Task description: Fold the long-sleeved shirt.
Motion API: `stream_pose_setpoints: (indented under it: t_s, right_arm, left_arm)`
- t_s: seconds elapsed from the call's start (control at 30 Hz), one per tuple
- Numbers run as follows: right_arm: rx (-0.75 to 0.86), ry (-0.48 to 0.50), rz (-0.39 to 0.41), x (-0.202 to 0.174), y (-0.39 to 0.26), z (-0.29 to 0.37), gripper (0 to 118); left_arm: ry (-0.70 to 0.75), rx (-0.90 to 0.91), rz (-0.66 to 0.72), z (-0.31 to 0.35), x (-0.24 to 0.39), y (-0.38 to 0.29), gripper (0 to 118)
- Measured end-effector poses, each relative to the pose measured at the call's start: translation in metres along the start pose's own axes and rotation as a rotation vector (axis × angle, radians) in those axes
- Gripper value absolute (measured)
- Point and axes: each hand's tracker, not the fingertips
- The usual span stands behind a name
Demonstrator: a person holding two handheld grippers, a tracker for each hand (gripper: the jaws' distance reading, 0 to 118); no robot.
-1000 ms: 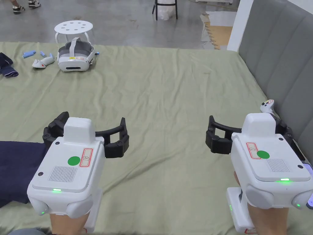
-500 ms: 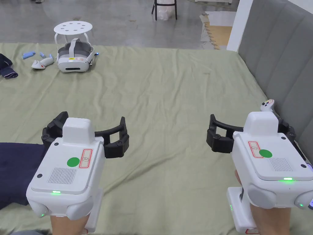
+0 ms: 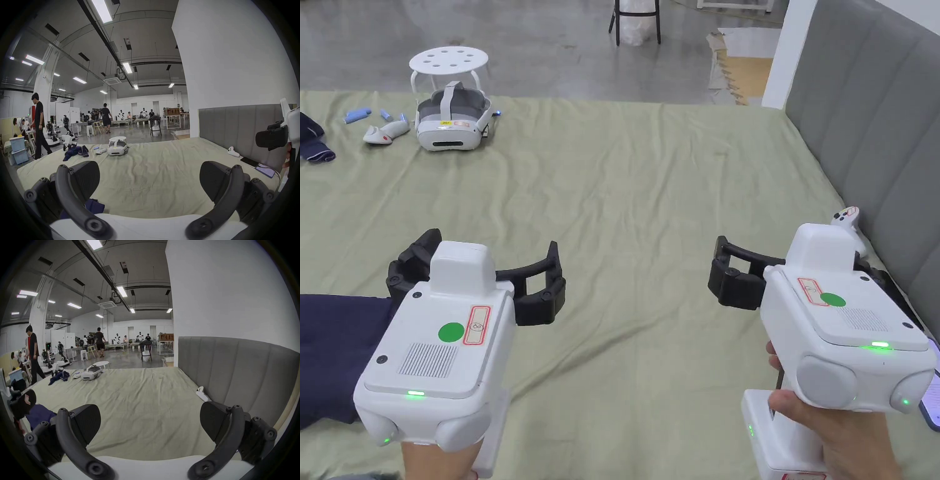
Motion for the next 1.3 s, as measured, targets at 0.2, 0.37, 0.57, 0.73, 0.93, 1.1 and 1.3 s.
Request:
stream_pose_setpoints:
  t_s: [0.2, 0.37, 0.57, 0.73, 0.93, 1.1, 1.3]
  right_arm:
    - [-0.013, -0.033, -0.025, -0.003, 0.002, -0.004, 118]
    - [0.003, -0.077, -0.002, 0.000, 0.007, 0.000, 118]
    - [-0.007, -0.067, 0.008, 0.006, 0.008, -0.002, 118]
    - [-0.012, -0.076, 0.057, 0.004, 0.010, -0.005, 118]
    - [-0.050, -0.070, -0.007, 0.006, 0.002, -0.007, 118]
    - [-0.038, -0.110, -0.002, 0.002, 0.000, -0.011, 118]
    - [-0.043, -0.095, -0.017, 0.004, 0.001, -0.012, 118]
  left_arm:
    - [0.006, -0.005, -0.008, -0.001, -0.001, 0.000, 111]
    - [0.008, -0.006, -0.010, -0.003, -0.001, 0.000, 111]
    - [0.003, -0.014, -0.007, -0.004, 0.001, -0.002, 111]
    - [0.003, -0.012, -0.009, -0.004, 0.002, -0.001, 111]
    - [0.003, -0.014, -0.003, -0.002, 0.000, -0.002, 111]
    - [0.009, -0.015, 0.005, -0.001, -0.002, -0.003, 111]
    - [0.007, -0.014, 0.011, -0.002, -0.002, -0.003, 111]
